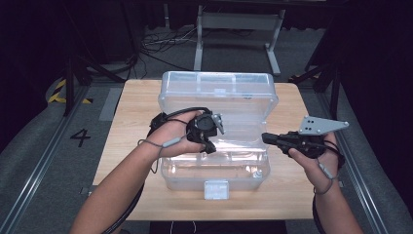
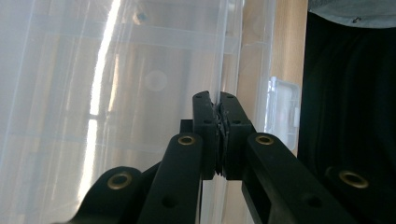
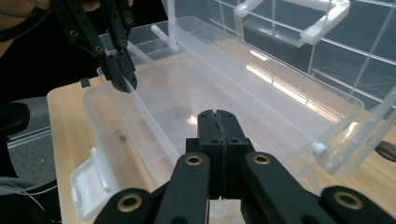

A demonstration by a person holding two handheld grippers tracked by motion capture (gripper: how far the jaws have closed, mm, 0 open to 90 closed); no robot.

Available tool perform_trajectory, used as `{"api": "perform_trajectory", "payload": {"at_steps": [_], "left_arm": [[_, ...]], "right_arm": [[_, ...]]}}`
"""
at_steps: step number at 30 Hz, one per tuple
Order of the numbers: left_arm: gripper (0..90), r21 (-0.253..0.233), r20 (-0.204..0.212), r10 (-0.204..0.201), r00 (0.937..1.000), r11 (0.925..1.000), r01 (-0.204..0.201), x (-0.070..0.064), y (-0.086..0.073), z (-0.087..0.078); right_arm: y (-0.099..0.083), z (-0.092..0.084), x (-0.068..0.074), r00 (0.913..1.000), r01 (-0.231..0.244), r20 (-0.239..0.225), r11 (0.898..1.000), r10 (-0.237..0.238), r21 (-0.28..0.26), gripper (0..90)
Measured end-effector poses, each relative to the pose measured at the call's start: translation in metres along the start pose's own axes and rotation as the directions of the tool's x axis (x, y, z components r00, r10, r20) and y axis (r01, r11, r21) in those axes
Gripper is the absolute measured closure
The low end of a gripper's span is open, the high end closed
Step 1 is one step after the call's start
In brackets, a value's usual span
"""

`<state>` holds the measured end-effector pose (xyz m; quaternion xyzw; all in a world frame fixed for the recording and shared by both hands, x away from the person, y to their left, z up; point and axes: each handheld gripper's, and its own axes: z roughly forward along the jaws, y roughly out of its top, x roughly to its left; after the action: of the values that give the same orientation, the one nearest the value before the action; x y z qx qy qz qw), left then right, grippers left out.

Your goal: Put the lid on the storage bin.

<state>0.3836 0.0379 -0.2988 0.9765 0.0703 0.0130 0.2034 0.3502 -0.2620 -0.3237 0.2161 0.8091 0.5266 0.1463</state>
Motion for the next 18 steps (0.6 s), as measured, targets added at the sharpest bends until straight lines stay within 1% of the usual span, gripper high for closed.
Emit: {"api": "perform_trajectory", "payload": {"at_steps": [4, 6, 10, 17, 18], "left_arm": [[87.4, 0.001, 0.002, 0.003, 1.0, 1.0, -0.003, -0.001, -0.001, 0.001], [87.4, 0.001, 0.002, 0.001, 1.0, 1.0, -0.001, -0.002, -0.001, 0.001], [87.4, 0.002, -0.002, 0.001, 1.0, 1.0, -0.001, -0.005, -0.002, 0.003], [87.0, 0.009, -0.005, 0.0, 1.0, 1.0, 0.0, -0.011, -0.004, 0.007], [86.8, 0.015, -0.014, 0.001, 0.9999, 0.9999, 0.0, -0.014, -0.004, 0.007]], "right_arm": [[-0.002, -0.002, -0.005, 0.9994, -0.031, 0.011, 0.999, 0.031, -0.026, 90.0], [-0.003, -0.002, -0.006, 0.9991, -0.04, 0.015, 0.999, 0.041, -0.03, 90.0], [-0.005, -0.005, -0.009, 0.9971, -0.062, 0.04, 0.996, 0.065, -0.066, 90.0], [-0.007, -0.007, -0.014, 0.9934, -0.09, 0.063, 0.992, 0.095, -0.086, 90.0], [-0.008, -0.007, -0.014, 0.9927, -0.097, 0.064, 0.992, 0.102, -0.084, 90.0]]}}
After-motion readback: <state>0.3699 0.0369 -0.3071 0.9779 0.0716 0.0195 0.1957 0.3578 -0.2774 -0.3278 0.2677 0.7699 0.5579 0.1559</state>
